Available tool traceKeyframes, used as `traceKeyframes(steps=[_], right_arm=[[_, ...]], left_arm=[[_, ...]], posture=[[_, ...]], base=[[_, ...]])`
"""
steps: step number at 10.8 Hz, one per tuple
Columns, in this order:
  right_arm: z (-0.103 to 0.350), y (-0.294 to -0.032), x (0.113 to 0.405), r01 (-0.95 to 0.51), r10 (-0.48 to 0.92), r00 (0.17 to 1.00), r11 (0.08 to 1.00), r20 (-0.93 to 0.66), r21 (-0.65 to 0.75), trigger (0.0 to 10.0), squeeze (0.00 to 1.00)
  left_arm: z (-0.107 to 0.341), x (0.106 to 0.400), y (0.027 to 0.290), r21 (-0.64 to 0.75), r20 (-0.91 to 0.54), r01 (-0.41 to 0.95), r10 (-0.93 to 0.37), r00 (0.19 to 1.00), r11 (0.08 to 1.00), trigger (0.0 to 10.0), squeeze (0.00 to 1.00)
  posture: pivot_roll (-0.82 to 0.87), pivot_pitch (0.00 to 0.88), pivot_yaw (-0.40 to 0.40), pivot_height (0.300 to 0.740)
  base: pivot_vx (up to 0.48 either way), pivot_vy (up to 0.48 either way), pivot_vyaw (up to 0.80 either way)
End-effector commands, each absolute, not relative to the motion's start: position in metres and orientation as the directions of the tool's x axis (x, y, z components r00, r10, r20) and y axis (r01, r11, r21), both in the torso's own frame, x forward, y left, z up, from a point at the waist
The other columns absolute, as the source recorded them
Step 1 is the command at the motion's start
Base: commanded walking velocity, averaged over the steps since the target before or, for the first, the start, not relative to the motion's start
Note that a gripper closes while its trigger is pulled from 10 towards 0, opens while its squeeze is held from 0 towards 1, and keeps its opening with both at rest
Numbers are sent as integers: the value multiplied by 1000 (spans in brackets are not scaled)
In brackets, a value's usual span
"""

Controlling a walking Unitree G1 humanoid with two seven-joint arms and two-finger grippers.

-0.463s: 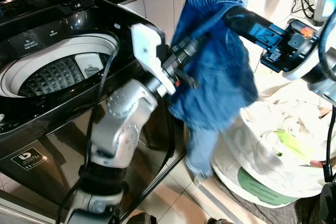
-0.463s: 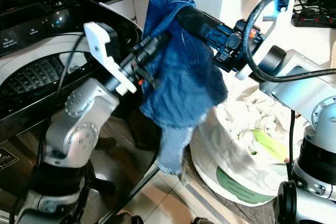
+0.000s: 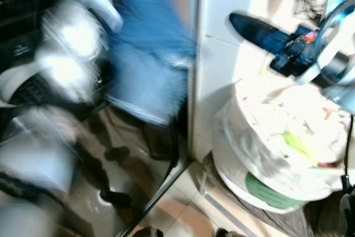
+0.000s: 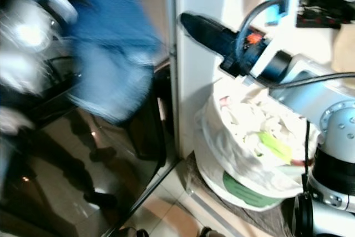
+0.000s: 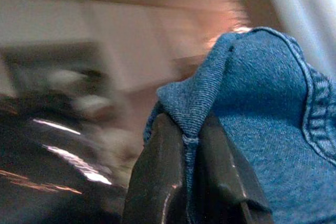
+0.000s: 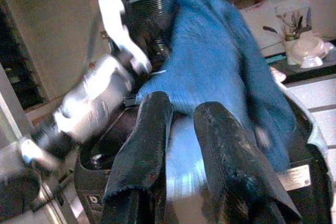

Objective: Clothes washing

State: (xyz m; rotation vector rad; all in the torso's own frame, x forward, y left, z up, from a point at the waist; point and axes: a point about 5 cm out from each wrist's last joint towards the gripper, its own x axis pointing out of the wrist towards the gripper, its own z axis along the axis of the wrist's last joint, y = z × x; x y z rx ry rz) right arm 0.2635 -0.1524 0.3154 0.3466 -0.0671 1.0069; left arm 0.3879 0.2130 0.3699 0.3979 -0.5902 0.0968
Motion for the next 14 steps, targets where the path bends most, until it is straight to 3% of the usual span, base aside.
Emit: traceKeyframes(steps=[1, 2, 3, 4, 5, 6, 8, 14], right_arm=[[313, -148, 258, -847, 831, 525, 487, 184, 215, 10000, 0], [311, -148, 256, -844, 831, 528, 492, 173, 211, 10000, 0], [309, -147, 256, -841, 830, 532, 497, 166, 213, 10000, 0], [307, -146, 255, -839, 831, 535, 501, 152, 213, 10000, 0], [304, -143, 253, -838, 835, 535, 504, 132, 207, 10000, 0], [302, -141, 250, -839, 837, 534, 506, 118, 200, 10000, 0], [298, -139, 246, -835, 837, 539, 515, 98, 194, 10000, 0], [294, -140, 245, -824, 830, 553, 533, 73, 190, 10000, 0]], left_arm=[[393, 388, 230, 394, 608, -363, 57, 792, 844, 0, 0], [393, 391, 241, 415, 594, -412, 102, 798, 811, 0, 0], [373, 401, 244, 477, 481, -378, 124, 868, 793, 0, 0], [340, 411, 243, 564, 312, -295, 131, 941, 772, 10000, 0], [308, 415, 246, 620, 171, -222, 146, 974, 753, 10000, 0], [289, 415, 250, 617, 88, -179, 159, 983, 766, 10000, 1000], [271, 413, 257, 615, 10, -163, 199, 980, 772, 10000, 1000], [279, 408, 277, 679, 8, -212, 281, 960, 703, 10000, 1000]], posture=[[-111, 0, 101, 740], [-116, 0, 100, 740], [-127, 6, 101, 740], [-136, 12, 105, 740], [-153, 20, 117, 740], [-173, 26, 130, 740], [-191, 36, 137, 740], [-181, 32, 129, 740]], base=[[0, 0, 0], [0, 0, 0], [0, 0, 0], [0, 0, 0], [0, 0, 0], [0, 0, 0], [0, 0, 0], [0, 0, 0]])
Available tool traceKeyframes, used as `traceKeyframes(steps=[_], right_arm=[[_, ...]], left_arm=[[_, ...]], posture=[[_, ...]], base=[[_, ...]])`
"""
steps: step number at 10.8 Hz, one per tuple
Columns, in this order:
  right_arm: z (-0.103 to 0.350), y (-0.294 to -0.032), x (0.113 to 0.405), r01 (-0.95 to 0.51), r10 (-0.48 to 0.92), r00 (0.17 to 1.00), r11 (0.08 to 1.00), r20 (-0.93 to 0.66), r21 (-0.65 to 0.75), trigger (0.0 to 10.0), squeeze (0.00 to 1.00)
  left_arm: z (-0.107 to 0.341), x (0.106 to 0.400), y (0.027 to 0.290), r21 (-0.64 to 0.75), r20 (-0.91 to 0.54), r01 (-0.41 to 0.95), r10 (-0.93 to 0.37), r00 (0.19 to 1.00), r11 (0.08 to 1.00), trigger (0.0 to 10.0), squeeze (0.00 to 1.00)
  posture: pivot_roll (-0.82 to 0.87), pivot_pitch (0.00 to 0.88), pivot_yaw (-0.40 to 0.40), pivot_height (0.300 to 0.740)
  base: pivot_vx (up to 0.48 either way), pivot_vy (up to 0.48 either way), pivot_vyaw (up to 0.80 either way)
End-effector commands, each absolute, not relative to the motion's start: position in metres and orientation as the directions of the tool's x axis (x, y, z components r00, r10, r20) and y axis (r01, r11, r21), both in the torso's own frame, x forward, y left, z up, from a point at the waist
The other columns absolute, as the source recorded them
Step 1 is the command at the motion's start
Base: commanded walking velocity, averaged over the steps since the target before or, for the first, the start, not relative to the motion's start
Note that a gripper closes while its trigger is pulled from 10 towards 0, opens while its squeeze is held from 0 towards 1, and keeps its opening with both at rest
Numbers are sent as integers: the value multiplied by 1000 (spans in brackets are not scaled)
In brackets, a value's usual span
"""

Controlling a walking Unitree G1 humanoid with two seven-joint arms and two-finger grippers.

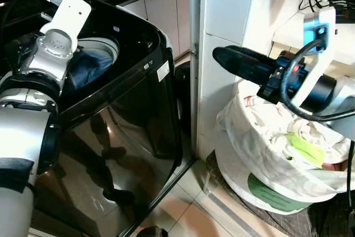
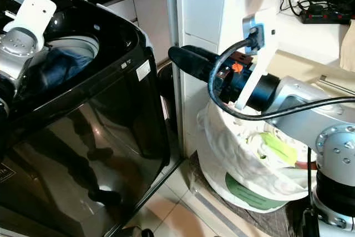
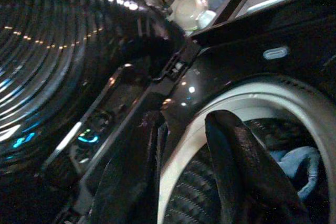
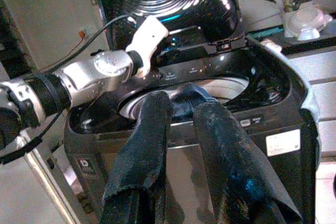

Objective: Clothes washing

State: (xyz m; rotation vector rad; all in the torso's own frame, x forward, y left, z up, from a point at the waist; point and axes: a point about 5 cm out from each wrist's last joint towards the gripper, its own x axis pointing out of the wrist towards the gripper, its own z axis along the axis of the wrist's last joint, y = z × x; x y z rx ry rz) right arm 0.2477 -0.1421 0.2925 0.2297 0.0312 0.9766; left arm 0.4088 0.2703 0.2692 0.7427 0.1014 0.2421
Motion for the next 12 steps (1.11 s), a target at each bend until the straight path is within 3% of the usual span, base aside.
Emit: traceKeyframes(steps=[1, 2, 3, 4, 5, 7, 10, 12], right_arm=[[293, -139, 246, -823, 829, 556, 537, 64, 188, 10000, 0], [292, -138, 247, -820, 828, 558, 541, 57, 186, 10000, 0], [280, -140, 255, -749, 756, 653, 652, -38, 113, 10000, 0], [275, -143, 260, -707, 713, 698, 701, -67, 92, 10000, 0], [261, -153, 275, -575, 574, 808, 817, -136, 35, 10000, 0], [235, -179, 296, -310, 271, 934, 939, -233, -151, 10000, 0], [200, -211, 313, -119, 39, 949, 963, -314, -241, 10000, 0], [191, -218, 317, -102, 23, 950, 966, -312, -238, 10000, 0]], left_arm=[[283, 406, 280, 691, 24, -229, 296, 955, 685, 10000, 1000], [286, 406, 282, 698, 36, -240, 302, 953, 675, 10000, 1000], [285, 410, 270, 497, 25, -187, 202, 979, 847, 10000, 0], [285, 411, 263, 399, 35, -157, 156, 987, 903, 10000, 0], [281, 414, 249, 183, 65, -82, 71, 995, 980, 10000, 0], [257, 417, 217, -10, 97, 101, -99, 990, 995, 10000, 0], [218, 398, 173, -6, 141, 312, -308, 941, 950, 10000, 0], [188, 358, 150, -5, 143, 408, -403, 904, 913, 10000, 0]], posture=[[-176, 28, 127, 740], [-176, 27, 128, 740], [-172, 20, 131, 740], [-168, 18, 132, 740], [-166, 16, 132, 740], [-157, 6, 125, 740], [-136, 2, 111, 740], [-112, 2, 93, 740]], base=[[0, 0, 0], [0, 0, 0], [0, 0, 0], [0, 0, 0], [0, 0, 0], [0, 0, 0], [0, 0, 0], [0, 0, 0]])
